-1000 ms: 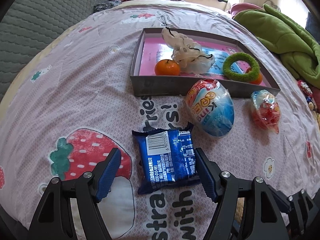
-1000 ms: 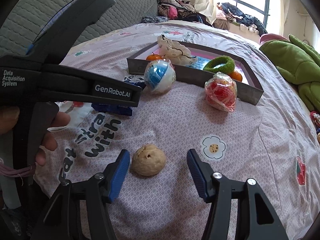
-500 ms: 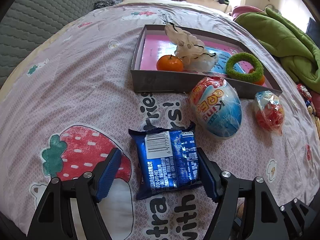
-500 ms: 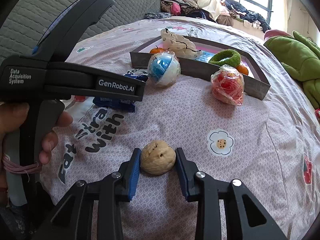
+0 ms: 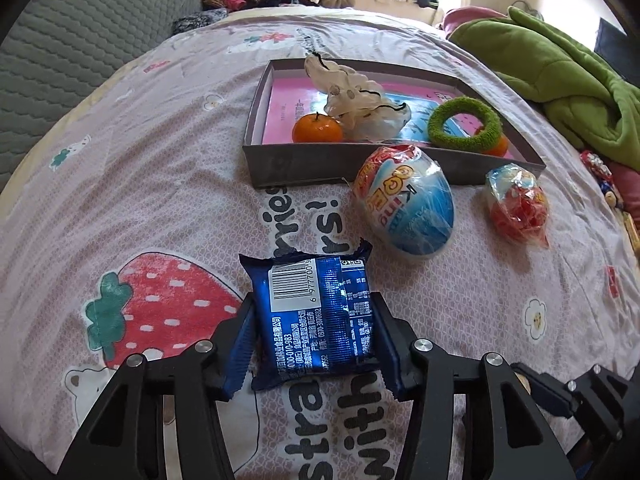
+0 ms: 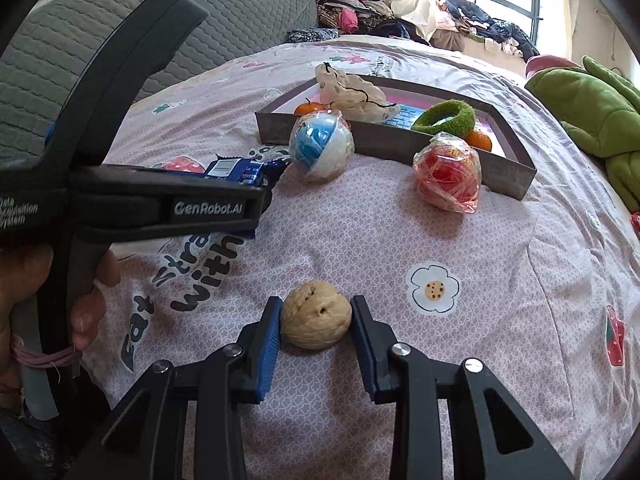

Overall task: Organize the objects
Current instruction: 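Lift the blue packet and walnut and carry both toward the grey tray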

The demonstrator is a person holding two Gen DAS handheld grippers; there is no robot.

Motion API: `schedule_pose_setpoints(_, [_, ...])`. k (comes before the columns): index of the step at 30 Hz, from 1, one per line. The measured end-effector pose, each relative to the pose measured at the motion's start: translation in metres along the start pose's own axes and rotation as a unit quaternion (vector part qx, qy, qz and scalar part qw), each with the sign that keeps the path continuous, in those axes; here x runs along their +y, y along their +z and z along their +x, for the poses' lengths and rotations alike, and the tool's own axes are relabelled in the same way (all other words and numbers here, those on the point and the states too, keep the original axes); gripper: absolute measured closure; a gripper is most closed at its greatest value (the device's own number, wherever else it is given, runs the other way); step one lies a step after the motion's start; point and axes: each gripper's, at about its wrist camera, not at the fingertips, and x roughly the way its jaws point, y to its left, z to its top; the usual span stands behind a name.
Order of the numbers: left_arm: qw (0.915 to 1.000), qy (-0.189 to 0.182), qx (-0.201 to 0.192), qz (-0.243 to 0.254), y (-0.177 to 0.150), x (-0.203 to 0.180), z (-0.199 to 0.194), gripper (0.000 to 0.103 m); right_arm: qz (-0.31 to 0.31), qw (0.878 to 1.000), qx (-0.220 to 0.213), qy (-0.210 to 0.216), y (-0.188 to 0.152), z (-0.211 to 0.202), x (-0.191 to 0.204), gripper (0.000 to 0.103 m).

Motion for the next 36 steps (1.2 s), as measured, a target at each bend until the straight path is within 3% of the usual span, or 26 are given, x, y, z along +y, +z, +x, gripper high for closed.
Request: schedule_pose_setpoints(36, [0.9975,-0.007,-0.069,0.015,-0.012,-0.009,-0.075,0.050,0.028,0.997,-0.067,-0.022,0.019,-0.042,-0.025,0.068])
